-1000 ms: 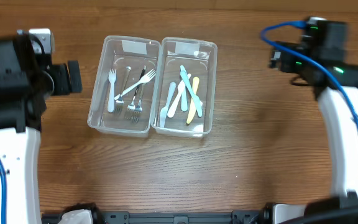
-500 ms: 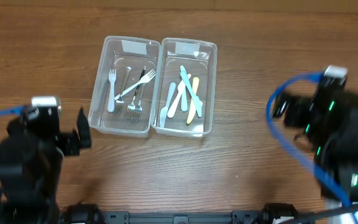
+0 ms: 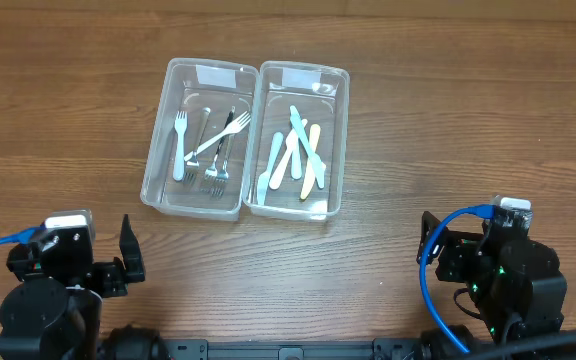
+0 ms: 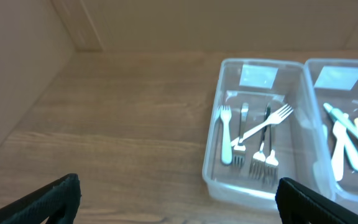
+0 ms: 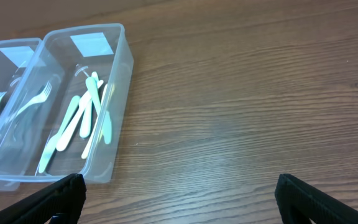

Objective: Pack container

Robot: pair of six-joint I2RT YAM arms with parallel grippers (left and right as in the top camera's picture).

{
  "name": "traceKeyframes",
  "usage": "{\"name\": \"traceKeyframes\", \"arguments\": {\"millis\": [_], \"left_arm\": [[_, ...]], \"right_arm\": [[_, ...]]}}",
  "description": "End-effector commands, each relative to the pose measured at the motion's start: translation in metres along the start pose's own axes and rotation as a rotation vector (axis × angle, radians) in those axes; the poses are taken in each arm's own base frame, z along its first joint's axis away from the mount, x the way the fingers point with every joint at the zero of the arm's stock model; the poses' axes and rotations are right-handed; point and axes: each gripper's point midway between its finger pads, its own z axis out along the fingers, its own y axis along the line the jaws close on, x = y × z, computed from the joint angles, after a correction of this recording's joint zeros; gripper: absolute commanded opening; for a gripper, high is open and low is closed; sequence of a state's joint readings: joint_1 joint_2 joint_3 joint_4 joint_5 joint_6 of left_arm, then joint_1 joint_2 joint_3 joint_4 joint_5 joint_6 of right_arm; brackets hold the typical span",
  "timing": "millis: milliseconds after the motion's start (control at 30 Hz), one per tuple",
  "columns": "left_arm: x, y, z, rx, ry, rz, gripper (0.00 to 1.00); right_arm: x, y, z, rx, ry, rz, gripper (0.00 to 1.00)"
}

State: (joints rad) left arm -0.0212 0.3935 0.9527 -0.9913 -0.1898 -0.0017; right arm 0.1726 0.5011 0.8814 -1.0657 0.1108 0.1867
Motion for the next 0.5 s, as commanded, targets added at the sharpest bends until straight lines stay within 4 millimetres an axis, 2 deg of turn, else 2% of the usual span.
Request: {"name": "traceKeyframes", "arguments": {"millis": [0, 467], "left_arm": [[0.009, 0.003, 0.000, -0.016, 0.026, -0.013, 1.00], [0.051, 0.004, -0.005, -0.019, 0.196, 0.023, 1.00]], "right_arm": [[-0.002, -0.001, -0.001, 0.007, -0.017, 0.021, 1.00], [-0.002, -0.001, -0.001, 0.007, -0.017, 0.021, 1.00]]}}
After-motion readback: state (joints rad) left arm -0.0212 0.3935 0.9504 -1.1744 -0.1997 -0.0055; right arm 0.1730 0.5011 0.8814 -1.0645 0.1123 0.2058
